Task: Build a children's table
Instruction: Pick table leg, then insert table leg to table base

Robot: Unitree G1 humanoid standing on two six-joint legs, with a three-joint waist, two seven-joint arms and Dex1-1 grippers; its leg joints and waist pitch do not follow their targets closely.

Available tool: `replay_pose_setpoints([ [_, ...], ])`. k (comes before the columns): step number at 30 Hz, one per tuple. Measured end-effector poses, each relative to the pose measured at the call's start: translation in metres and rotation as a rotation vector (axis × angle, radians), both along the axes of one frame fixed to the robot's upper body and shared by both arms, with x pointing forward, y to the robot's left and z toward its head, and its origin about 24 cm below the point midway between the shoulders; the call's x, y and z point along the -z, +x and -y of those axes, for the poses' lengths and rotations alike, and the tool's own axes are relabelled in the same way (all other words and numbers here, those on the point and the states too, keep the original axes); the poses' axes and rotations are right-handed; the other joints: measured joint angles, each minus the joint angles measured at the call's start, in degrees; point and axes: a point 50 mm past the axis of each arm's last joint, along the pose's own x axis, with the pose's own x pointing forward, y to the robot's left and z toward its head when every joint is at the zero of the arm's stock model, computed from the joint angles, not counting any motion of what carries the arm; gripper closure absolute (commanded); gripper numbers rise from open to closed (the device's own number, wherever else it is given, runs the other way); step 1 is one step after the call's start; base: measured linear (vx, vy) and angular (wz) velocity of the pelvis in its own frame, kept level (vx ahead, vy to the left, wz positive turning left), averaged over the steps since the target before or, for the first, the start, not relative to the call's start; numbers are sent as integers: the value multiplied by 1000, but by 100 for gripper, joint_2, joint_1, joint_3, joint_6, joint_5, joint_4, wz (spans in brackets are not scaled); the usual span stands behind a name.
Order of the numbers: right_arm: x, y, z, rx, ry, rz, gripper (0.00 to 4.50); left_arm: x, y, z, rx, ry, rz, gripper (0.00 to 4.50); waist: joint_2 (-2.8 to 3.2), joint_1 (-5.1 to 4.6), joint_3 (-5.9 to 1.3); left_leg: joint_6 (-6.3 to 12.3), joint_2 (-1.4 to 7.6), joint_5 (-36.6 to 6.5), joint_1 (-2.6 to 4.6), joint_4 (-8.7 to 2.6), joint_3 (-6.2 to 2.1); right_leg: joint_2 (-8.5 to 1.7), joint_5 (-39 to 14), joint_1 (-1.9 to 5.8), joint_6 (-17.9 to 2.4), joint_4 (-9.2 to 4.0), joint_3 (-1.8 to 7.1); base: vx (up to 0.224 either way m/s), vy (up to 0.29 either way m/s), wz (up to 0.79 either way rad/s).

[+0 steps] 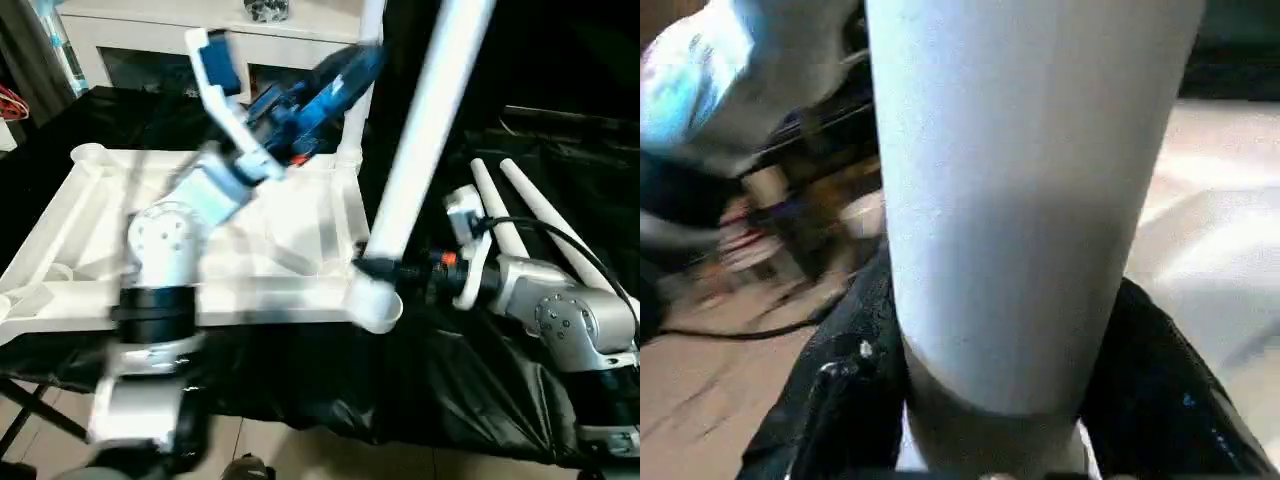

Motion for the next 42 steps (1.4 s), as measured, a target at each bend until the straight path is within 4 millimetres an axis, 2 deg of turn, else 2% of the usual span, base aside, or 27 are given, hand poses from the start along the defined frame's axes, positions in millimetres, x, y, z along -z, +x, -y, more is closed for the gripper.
replay_pose_setpoints([
  [1,1,1,2,52,-12,22,261,20,0,-4,-15,130,-10,143,0,-11,0,0,0,0,1,-2,0,0,-3,0,4,-1,1,0,0,0],
  [4,8,3,6,145,-61,62,262,62,-4,-7,2,369,-48,143,-2,1,2,-1,-1,0,-8,-4,0,0,-2,-3,4,-4,1,0,0,0],
  [6,9,5,7,189,-86,81,262,74,-7,-6,32,450,-41,143,-2,-5,2,-1,-2,0,-8,-4,1,0,-1,-3,2,-4,3,0,0,0],
  [7,10,8,9,245,-115,100,262,83,-10,-3,82,545,-8,143,0,-7,0,-1,-2,0,-2,-5,1,0,-1,0,1,-4,3,0,0,0],
  [12,17,12,14,350,-149,106,262,116,-18,3,199,734,23,143,15,-65,-5,-6,-2,2,7,-9,2,0,1,3,-2,2,6,0,0,0],
  [13,19,11,15,360,-152,108,262,123,-18,3,211,770,20,172,17,-86,-5,-6,-2,2,8,-9,2,0,1,3,-3,3,6,0,0,0],
  [16,27,8,18,374,-168,88,262,137,-16,-3,207,846,9,197,34,-139,-7,-6,-2,2,9,-10,2,0,4,4,-6,3,7,0,0,0],
  [17,28,7,18,376,-174,86,262,140,-16,-4,202,861,5,197,47,-144,-6,-6,-2,2,9,-9,2,0,5,4,-8,3,7,0,0,0],
  [18,29,7,19,380,-181,86,262,143,-15,-5,197,879,6,220,55,-150,-9,-6,-2,2,10,-10,2,0,5,4,-8,3,7,0,0,0],
  [21,31,4,18,382,-185,90,262,148,-13,-10,175,915,1,229,82,-162,-18,-7,-2,2,16,-12,2,0,5,4,-8,5,7,0,0,0],
  [22,32,3,18,385,-186,89,262,150,-12,-11,171,922,1,250,93,-160,-20,-7,-2,2,16,-13,2,0,5,4,-9,5,6,0,0,0],
  [24,34,3,17,386,-185,85,262,151,-11,-13,166,923,4,263,102,-158,-20,-7,-2,2,16,-13,2,0,5,4,-9,5,7,0,0,0],
  [27,35,3,14,376,-186,84,262,151,-9,-17,159,920,6,278,104,-155,-22,-6,-2,2,16,-13,2,0,6,5,-11,5,7,0,0,0],
  [29,35,2,13,375,-183,83,262,152,-8,-18,167,917,6,309,104,-155,-22,-6,-2,2,16,-12,2,0,8,5,-14,5,7,0,0,0],
  [31,35,2,13,374,-183,84,262,152,-8,-19,173,923,8,315,104,-153,-22,-6,-2,2,18,-13,2,0,10,6,-17,6,7,0,0,0],
  [34,35,2,13,374,-183,83,262,152,-7,-20,180,927,12,351,105,-162,-22,-7,-2,2,24,-13,2,0,13,7,-22,7,7,0,0,0],
  [37,35,2,12,374,-185,84,262,153,-8,-21,194,928,13,361,106,-167,-23,-7,-2,2,28,-15,2,0,13,8,-22,8,7,0,0,0],
  [39,36,2,12,371,-187,84,262,153,-8,-21,195,928,14,392,106,-170,-23,-7,-2,2,29,-16,2,0,14,8,-23,9,7,0,0,0],
  [42,36,2,11,364,-189,83,262,153,-8,-22,204,927,12,403,106,-171,-23,-7,-1,2,30,-17,2,0,13,7,-22,9,6,0,0,0],
])
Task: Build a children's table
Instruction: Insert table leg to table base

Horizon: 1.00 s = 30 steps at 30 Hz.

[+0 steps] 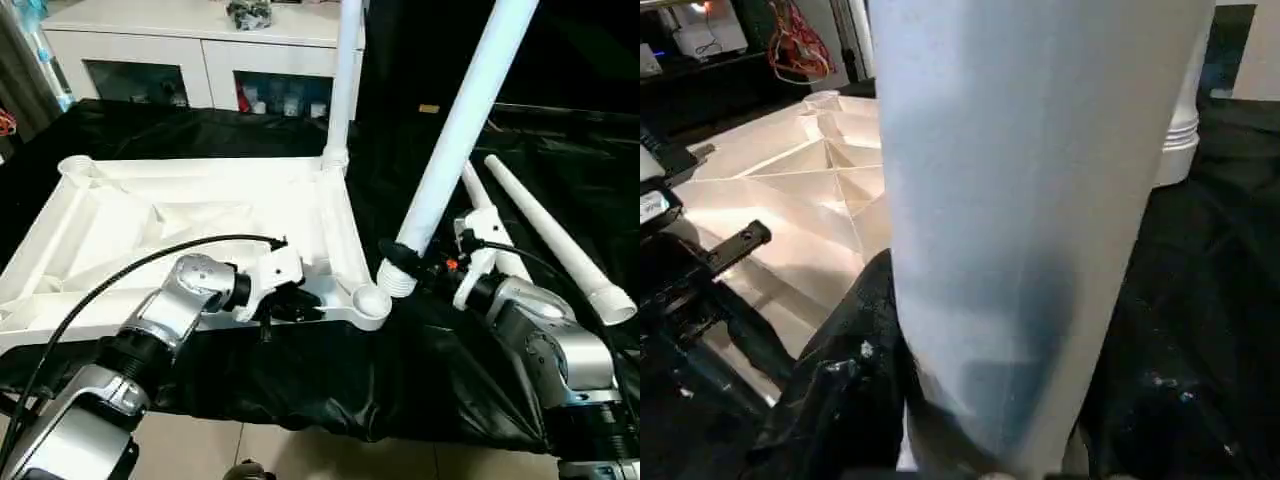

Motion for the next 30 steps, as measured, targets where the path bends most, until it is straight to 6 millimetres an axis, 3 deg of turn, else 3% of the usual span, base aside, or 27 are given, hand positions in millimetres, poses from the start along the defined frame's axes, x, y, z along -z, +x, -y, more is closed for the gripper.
replay_pose_setpoints([
  [3,0,0,-1,-12,1,0,262,0,0,-1,-3,-3,-4,447,0,1,0,0,0,0,0,0,0,0,0,0,0,0,0,0,0,0],
  [10,3,-1,-5,-79,-30,-31,262,0,1,2,-12,-13,-36,450,9,-3,-6,0,0,0,-1,0,2,0,2,0,-4,-4,2,0,0,0],
  [19,5,14,-9,-95,-67,-65,262,2,2,26,-32,-28,-45,450,19,38,-13,0,-1,0,-1,1,4,-2,1,9,-3,-11,2,0,0,0],
  [30,6,20,-10,-117,-91,-66,262,2,4,31,-51,-32,-64,450,20,49,-14,1,-2,0,-1,2,4,-4,-1,17,1,-17,2,0,0,0],
])
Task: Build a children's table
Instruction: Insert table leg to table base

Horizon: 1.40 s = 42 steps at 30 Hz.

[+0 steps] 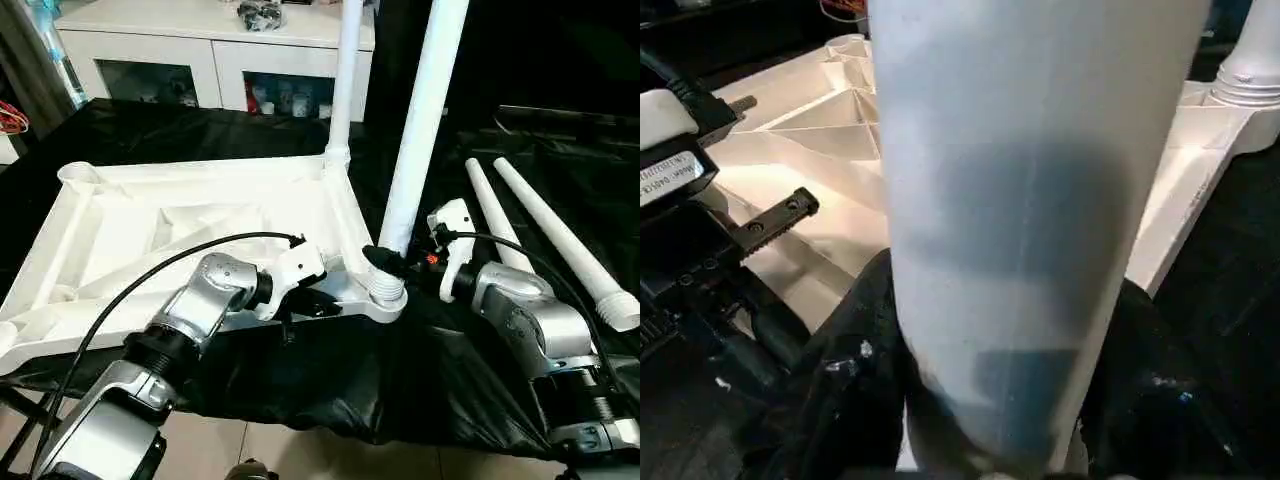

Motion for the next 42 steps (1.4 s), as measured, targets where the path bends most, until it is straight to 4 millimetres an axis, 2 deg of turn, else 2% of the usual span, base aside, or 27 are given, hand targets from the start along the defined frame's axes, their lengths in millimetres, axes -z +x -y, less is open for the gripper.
replay_pose_setpoints([
  [7,0,0,2,0,-4,0,262,0,1,4,-7,5,18,450,2,-3,-1,0,0,0,1,-2,0,0,-7,1,12,0,-1,0,0,0],
  [8,0,0,2,1,-4,0,262,0,1,4,-7,5,20,422,2,-4,-1,0,0,0,0,-2,0,0,-10,1,18,0,-1,0,0,0],
  [9,0,0,2,1,-4,-1,262,0,1,2,-10,9,20,422,2,-5,-1,0,0,0,0,-2,0,0,-11,1,19,0,-1,0,0,0],
  [11,0,-1,1,-2,0,0,262,0,1,-2,-22,0,15,393,1,-20,-1,0,1,0,0,-2,0,0,-13,1,21,0,-1,0,0,0],
  [14,3,-3,4,6,0,-19,262,-2,2,-11,-44,-25,6,389,-1,-29,0,0,1,0,0,-3,0,0,-11,-2,19,0,-2,0,0,0],
  [20,5,-4,4,9,11,-28,262,-3,2,-18,-43,-31,-8,388,-2,-33,1,0,1,0,-1,-7,0,0,-11,-4,18,-1,-2,0,0,0],
  [23,4,-4,4,9,11,-29,262,-2,1,-19,-45,-38,-16,426,-3,-33,1,0,1,0,-1,-7,0,0,-13,-4,22,-2,-2,0,0,0],
  [29,5,-3,3,8,12,-31,262,-2,0,-19,-35,-38,-21,450,-3,-37,1,0,1,0,-1,-11,0,0,-18,-4,31,-8,-2,0,0,0],
  [40,5,-3,2,-6,15,-32,262,-3,-3,-21,10,-14,10,450,-11,-57,-3,1,1,-1,-2,-27,4,1,-9,-3,14,-33,-2,0,0,0],
  [42,5,-3,2,-6,14,-32,262,-3,-3,-21,5,-15,10,405,-12,-56,-4,1,1,-1,-2,-27,5,1,-9,-3,14,-33,-2,0,0,0],
])
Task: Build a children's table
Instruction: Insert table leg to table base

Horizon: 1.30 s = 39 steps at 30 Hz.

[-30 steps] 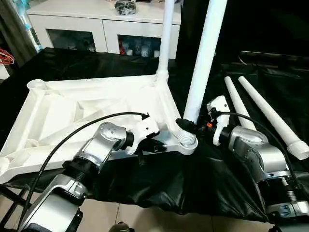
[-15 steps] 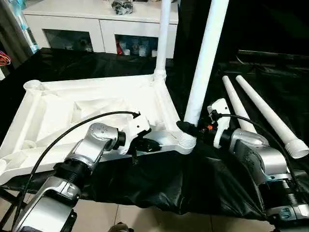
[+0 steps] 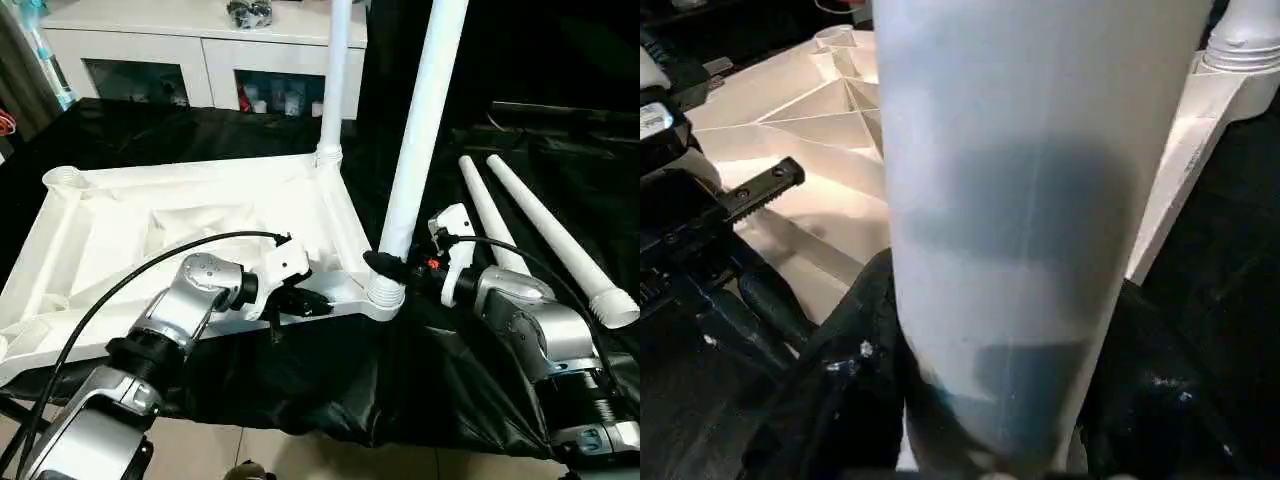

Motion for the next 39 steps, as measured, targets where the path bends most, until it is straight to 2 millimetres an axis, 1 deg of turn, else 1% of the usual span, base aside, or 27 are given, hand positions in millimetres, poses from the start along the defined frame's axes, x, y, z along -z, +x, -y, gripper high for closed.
replay_pose_setpoints([
  [1,0,0,0,0,0,0,262,0,0,0,-3,-1,-5,405,0,1,0,0,0,0,1,0,1,0,0,0,0,0,0,0,0,0],
  [2,0,0,0,0,-1,1,262,1,0,0,-8,0,-15,394,0,1,0,0,0,0,1,-1,1,0,0,0,1,0,0,0,0,0],
  [6,0,0,0,2,-8,6,262,1,1,-2,-30,-1,-12,377,-1,10,0,0,0,0,2,-1,1,0,-2,2,3,-1,0,0,0,0],
  [15,1,0,1,3,-7,7,262,2,1,-5,-48,-39,-42,377,-1,12,0,0,0,0,1,-1,1,0,-8,2,14,-2,0,0,0,0],
  [27,1,0,1,-4,-8,10,262,3,1,-5,-27,-17,-34,377,-1,10,0,0,0,0,3,-3,1,0,-8,3,14,-4,0,0,0,0],
  [28,1,0,1,-4,-8,10,262,3,1,-5,-25,-15,-31,394,-1,10,0,0,0,0,3,-3,1,0,-8,3,14,-4,1,0,0,0],
  [31,1,0,1,-4,-10,10,262,2,1,-5,-22,-9,-26,415,-1,11,0,0,0,0,4,-5,1,0,-10,3,17,-5,1,0,0,0],
  [33,1,0,1,-4,-12,11,262,3,1,-5,-21,-9,-27,439,-1,13,0,0,0,0,4,-6,1,0,-10,3,18,-5,1,0,0,0],
  [36,1,1,1,-5,-14,12,262,3,1,-5,-21,-6,-39,439,-1,13,0,0,0,0,5,-6,1,0,-12,3,21,-5,0,0,0,0],
  [39,1,1,1,-9,-15,10,262,2,2,-4,-13,2,-41,450,-2,12,-1,0,0,0,4,-6,1,0,-12,4,21,-6,0,0,0,0],
])
